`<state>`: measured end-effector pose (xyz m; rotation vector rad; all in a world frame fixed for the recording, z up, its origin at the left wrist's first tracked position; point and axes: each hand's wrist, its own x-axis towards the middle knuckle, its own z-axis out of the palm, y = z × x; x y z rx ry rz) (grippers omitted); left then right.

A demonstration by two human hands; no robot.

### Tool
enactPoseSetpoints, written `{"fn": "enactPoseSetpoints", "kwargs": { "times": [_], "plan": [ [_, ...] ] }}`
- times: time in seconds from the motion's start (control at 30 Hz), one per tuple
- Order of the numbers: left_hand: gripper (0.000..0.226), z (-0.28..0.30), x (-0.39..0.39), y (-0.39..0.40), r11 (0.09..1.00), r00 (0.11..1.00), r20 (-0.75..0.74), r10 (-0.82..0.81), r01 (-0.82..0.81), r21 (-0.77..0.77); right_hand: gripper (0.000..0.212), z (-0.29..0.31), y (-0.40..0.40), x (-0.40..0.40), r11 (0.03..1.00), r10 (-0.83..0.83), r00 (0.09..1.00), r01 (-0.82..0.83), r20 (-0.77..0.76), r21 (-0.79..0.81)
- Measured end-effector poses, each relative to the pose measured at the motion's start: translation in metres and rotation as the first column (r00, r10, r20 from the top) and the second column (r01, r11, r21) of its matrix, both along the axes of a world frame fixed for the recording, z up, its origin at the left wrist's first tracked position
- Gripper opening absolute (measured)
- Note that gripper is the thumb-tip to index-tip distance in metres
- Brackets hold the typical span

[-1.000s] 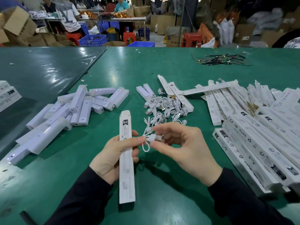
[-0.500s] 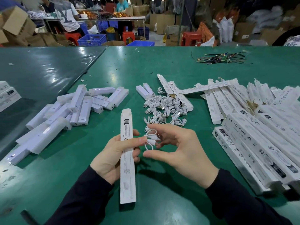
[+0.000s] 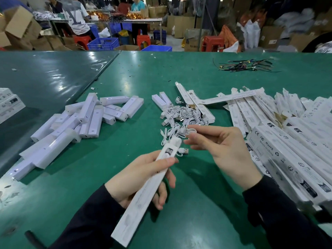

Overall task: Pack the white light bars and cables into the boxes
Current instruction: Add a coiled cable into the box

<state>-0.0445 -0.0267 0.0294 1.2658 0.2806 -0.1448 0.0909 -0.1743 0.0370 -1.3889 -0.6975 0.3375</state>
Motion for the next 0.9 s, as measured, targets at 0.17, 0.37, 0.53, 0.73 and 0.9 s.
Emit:
{"fn": "enactPoseSetpoints", "kwargs": {
  "times": [0.17,0.37,0.53,0.73,0.9],
  "plan": [
    [0.044,-0.002,-0.001,-0.002,0.996,0.997,0.003,-0.08,0.08,0.026,0.021,-0.004,0.0,-0.001,0.989,0.08,0.991,-0.064,0.112,-0.135],
    [0.05,-0.005,-0.001,-0.001,0.998,0.998,0.003,-0.056,0.055,0.042,0.019,-0.005,-0.004,0.005,0.956,0.13,0.959,-0.053,0.253,-0.288],
    [0.046,-0.006,-0.001,0.0,0.996,0.997,0.005,-0.077,0.076,0.036,0.02,-0.003,-0.007,0.011,0.975,0.062,0.958,0.002,0.28,-0.224],
    [0.041,-0.005,-0.002,0.0,0.993,0.993,0.017,-0.119,0.119,0.018,0.023,-0.002,-0.005,0.003,0.97,0.171,0.941,-0.109,0.291,-0.22],
    [0.041,-0.005,-0.002,0.001,0.994,0.993,0.028,-0.111,0.111,0.023,0.025,0.002,-0.009,0.008,0.971,0.149,0.931,-0.073,0.334,-0.229]
  ]
}}
